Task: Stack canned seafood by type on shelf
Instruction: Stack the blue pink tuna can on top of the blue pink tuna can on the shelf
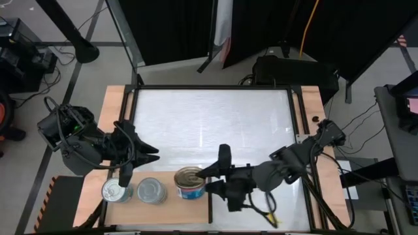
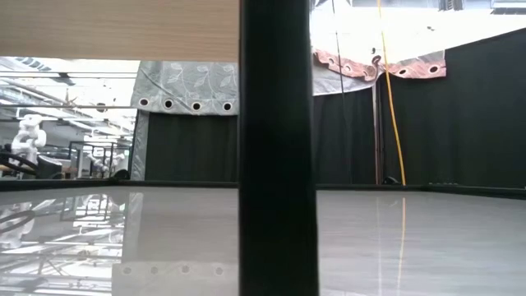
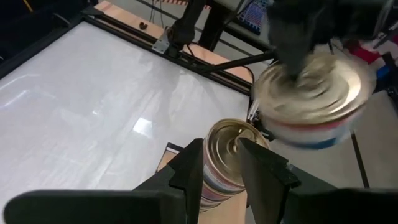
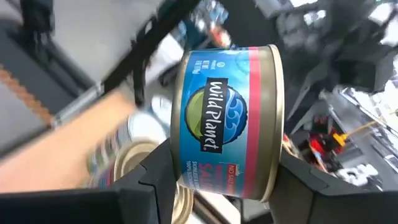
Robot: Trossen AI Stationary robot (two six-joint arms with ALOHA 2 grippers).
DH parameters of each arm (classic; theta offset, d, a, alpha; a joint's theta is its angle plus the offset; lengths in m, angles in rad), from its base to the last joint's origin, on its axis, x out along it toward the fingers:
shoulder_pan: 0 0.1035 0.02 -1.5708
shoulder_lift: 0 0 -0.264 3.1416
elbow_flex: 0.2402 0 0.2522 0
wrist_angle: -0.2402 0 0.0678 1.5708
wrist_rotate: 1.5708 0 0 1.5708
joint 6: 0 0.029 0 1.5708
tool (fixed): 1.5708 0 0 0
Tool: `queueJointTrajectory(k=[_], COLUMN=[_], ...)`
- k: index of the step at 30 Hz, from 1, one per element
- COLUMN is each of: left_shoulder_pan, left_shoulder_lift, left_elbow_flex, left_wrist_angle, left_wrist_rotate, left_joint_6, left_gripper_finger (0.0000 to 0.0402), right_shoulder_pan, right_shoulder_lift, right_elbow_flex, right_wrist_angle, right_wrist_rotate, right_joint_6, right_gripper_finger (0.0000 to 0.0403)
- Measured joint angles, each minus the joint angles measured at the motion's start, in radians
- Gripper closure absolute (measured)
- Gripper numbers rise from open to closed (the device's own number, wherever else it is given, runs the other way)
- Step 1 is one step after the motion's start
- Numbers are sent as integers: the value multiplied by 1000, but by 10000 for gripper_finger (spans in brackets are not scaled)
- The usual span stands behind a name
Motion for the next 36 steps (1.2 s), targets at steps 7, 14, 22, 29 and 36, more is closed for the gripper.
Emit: queueJointTrajectory(k=[7, 14, 22, 29, 36], left_shoulder_pan=[0, 0, 0, 0, 0], left_shoulder_lift=[0, 0, 0, 0, 0], left_elbow_flex=[0, 0, 0, 0, 0], left_wrist_angle=[1, 17, 39, 37, 35], left_wrist_rotate=[1, 1, 11, 30, 30], left_joint_6=[-25, -26, -26, -40, -46], left_gripper_finger=[295, 295, 295, 295, 295], right_shoulder_pan=[-2, -5, -19, -48, -52], right_shoulder_lift=[31, 35, 35, 34, 34], right_elbow_flex=[0, 0, 0, 0, 0], right_wrist_angle=[-100, -119, -146, -142, -146], right_wrist_rotate=[25, 47, 20, -88, -95], right_joint_6=[-23, -25, 51, 177, 166], right_gripper_finger=[227, 227, 225, 180, 151])
